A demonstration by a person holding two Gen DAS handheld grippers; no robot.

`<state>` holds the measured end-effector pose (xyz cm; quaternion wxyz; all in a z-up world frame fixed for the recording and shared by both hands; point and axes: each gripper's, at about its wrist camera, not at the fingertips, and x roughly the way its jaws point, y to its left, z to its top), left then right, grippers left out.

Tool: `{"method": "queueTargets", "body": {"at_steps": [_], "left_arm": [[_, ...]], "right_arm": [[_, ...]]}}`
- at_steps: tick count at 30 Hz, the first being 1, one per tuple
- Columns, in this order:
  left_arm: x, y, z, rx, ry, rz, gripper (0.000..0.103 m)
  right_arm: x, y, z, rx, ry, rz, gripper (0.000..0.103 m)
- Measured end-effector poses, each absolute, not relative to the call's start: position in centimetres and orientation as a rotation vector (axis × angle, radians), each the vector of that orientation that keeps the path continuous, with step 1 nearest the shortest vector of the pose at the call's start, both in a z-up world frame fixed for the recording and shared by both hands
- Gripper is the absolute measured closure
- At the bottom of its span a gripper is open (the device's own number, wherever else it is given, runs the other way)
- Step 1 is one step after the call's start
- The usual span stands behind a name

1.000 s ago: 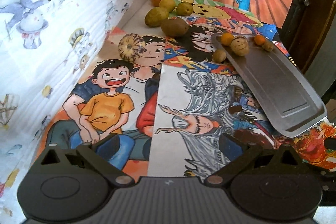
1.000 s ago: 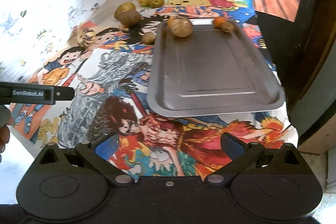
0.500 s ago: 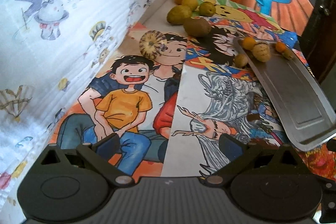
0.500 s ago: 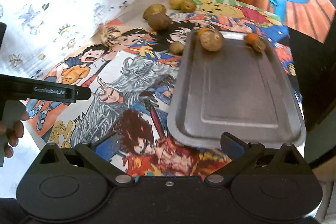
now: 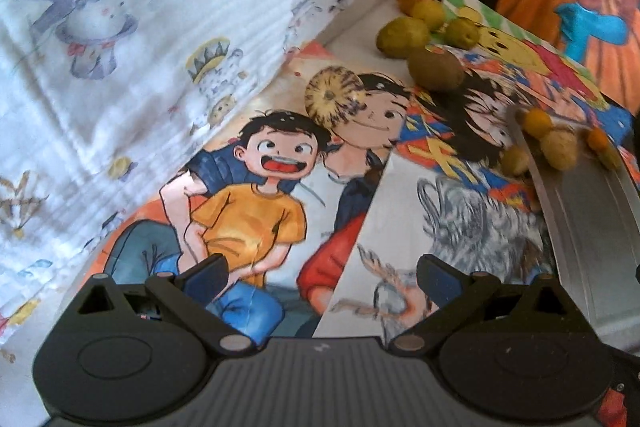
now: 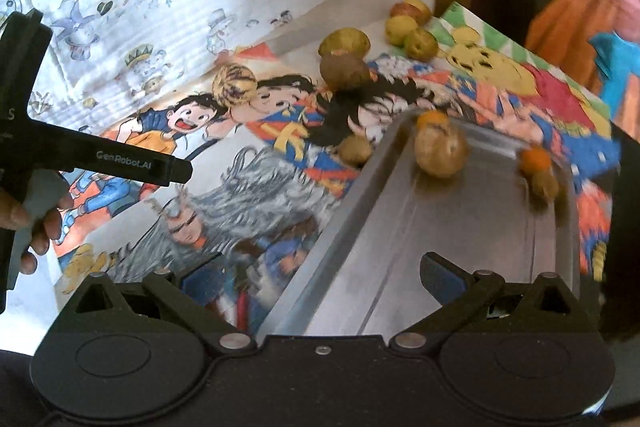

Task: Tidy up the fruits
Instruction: 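Lift both tools away from the tray toward the remaining fruits, then grasp the striped pale pepino with the left gripper while the right grasps a small brown fruit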

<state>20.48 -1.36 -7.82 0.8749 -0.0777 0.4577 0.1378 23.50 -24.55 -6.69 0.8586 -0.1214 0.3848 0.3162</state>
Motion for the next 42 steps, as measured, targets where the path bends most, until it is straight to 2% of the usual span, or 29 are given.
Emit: {"method": "queueTargets", "body": {"at_steps": [9, 22, 35, 42], "left_arm": [[25.0, -1.7, -7.5, -0.195, 0.922, 0.329, 0.001], [31.6, 1.3, -8.5, -0.118, 0.936, 0.244, 0.001], [34.0, 2.4, -9.6, -0.133, 0.959, 0.122, 0.001], [34.5, 2.6, -10.0, -0.139, 0.972, 0.098, 0.008]], "right_arm": [[28.6, -22.0, -6.7, -0.27, 0.783, 0.697, 0.001], [31.2, -17.4, -8.4, -0.312, 0.819, 0.639, 0.003], [32.5, -16.1, -9.4, -0.303, 0.823, 0.502, 0.037], [32.4, -15.5, -9.5, -0.316, 0.797, 0.446, 0.051]]}}
